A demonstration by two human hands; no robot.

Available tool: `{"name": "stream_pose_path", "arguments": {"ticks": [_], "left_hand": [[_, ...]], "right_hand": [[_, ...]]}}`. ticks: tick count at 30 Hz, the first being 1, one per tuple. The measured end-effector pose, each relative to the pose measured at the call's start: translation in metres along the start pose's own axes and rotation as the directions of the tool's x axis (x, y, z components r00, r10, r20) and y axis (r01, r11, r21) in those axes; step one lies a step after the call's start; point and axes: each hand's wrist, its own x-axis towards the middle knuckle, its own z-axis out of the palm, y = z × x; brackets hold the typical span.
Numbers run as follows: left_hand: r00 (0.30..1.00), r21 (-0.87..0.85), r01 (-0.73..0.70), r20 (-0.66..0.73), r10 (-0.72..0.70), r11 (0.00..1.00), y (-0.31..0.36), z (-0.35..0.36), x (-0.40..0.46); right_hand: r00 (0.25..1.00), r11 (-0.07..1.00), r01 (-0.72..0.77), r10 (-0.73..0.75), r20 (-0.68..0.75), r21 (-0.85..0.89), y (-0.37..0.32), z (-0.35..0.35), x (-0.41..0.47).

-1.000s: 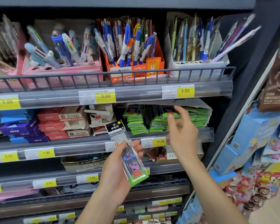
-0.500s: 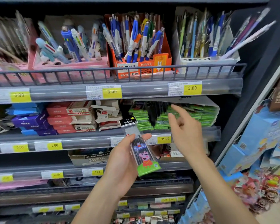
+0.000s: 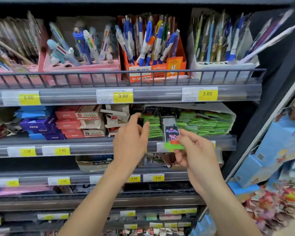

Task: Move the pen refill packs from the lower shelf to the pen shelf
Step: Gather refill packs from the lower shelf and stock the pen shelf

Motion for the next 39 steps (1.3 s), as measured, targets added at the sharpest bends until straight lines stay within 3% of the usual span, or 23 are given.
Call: {"name": "stream_pose_path", "arguments": {"ticks": [2,5,10,14,18,23,28,35,39], "left_hand": [[0.999,0.146,-0.044,0.022,0.041,0.988,-0.009,0.005,0.008],[0.997,0.223,-0.075,0.02,0.072,0.972,-0.017,0.012,0.017],[0.989,0.195,-0.138,0.071,0.127,0.971,-0.016,0.019,0.019],[0.99,0.201,-0.138,0.034,0.134,0.97,-0.018,0.023,0.019],[0.985,0.179,-0.171,0.032,0.168,0.969,-0.02,0.024,0.019],[0.978,0.154,-0.206,0.065,0.199,0.966,-0.022,0.027,0.021],[0.975,0.158,-0.214,0.088,0.202,0.964,-0.025,0.028,0.025],[0.955,0.361,-0.287,0.182,0.234,0.887,-0.025,0.027,0.029],[0.949,0.38,-0.309,0.175,0.261,0.872,-0.027,0.027,0.028]], "right_hand": [[1.0,0.999,-0.027,0.028,-0.002,0.018,-0.006,0.007,0.015],[1.0,1.0,-0.017,0.017,0.015,0.02,-0.017,0.021,0.036],[0.999,0.997,0.022,-0.018,-0.041,0.077,-0.02,0.034,0.047],[0.997,0.991,0.006,0.005,-0.078,0.135,-0.013,0.038,0.046],[0.975,0.977,0.13,-0.094,-0.2,0.171,0.004,0.033,0.033],[0.99,0.99,0.0,0.019,-0.138,0.138,0.013,0.036,0.032],[0.995,0.997,-0.002,0.009,-0.102,0.074,-0.007,0.042,0.049],[0.985,0.92,-0.074,0.128,-0.117,0.385,-0.012,0.038,0.056],[0.978,0.842,-0.107,0.185,-0.096,0.529,-0.014,0.037,0.059]]}}
